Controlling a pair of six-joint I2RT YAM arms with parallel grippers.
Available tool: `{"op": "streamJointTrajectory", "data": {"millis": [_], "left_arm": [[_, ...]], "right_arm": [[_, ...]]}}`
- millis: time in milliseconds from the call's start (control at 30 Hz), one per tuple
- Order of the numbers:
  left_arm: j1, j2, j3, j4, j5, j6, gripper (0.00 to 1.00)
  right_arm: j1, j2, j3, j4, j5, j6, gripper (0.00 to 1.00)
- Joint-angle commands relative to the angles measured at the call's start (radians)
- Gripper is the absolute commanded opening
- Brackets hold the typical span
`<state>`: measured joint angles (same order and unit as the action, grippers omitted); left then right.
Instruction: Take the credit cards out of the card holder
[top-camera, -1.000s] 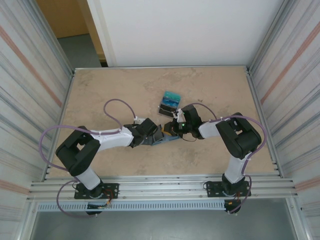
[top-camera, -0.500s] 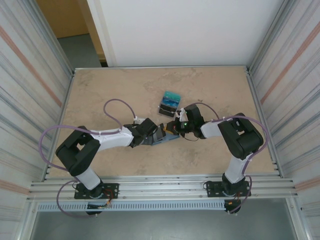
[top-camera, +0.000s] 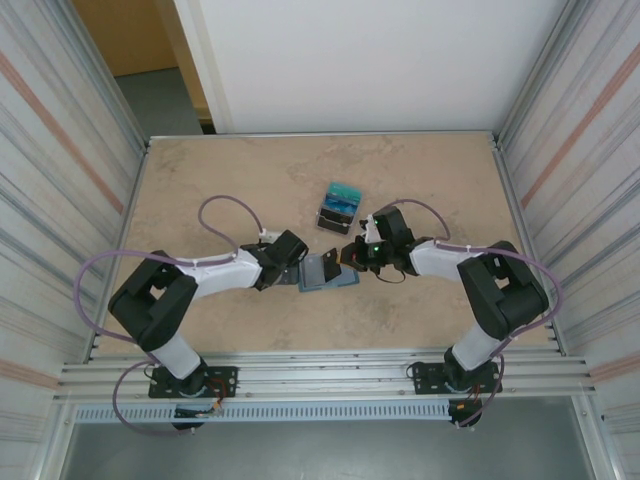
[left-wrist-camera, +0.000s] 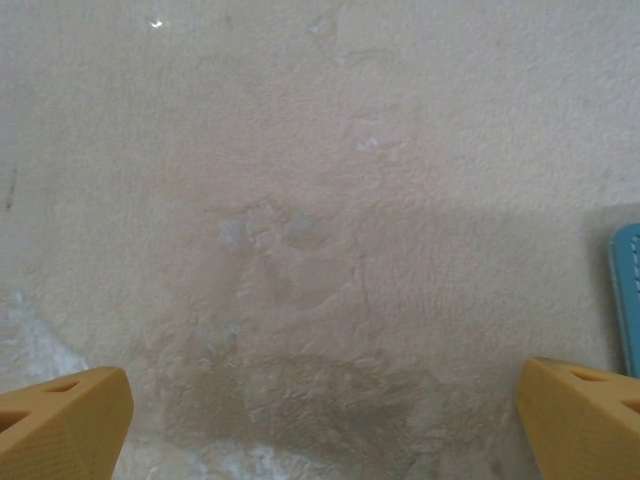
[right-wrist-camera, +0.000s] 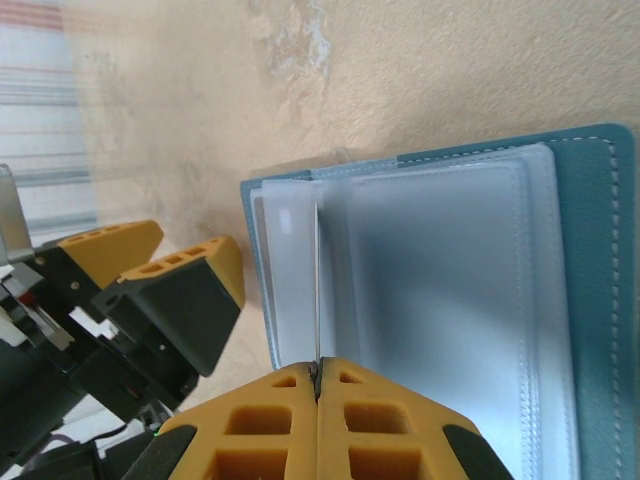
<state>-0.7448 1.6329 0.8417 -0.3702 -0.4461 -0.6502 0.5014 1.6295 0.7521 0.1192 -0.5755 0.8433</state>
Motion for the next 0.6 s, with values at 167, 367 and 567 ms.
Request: {"op": "streamJointTrajectory", "data": {"millis": [167, 367, 567], "left_arm": [[0.010, -0.047, -0.004, -0.031, -0.036, 0.019, 0.99], [0.009, -0.093, 0.002, -0.039, -0.021, 0.027, 0.99], [-0.048, -0.109, 0.041, -0.058, -0.018, 0.049, 0.99]], "right_arm": [[-0.007, -0.057, 0.045, -0.116, 0.043, -0.087, 0.02], [-0.007, -0.106, 0.098, -0.235, 0.113, -0.179, 0.00], [-0.007, -0.144, 0.190, -0.380, 0.222, -0.323, 0.00]]}}
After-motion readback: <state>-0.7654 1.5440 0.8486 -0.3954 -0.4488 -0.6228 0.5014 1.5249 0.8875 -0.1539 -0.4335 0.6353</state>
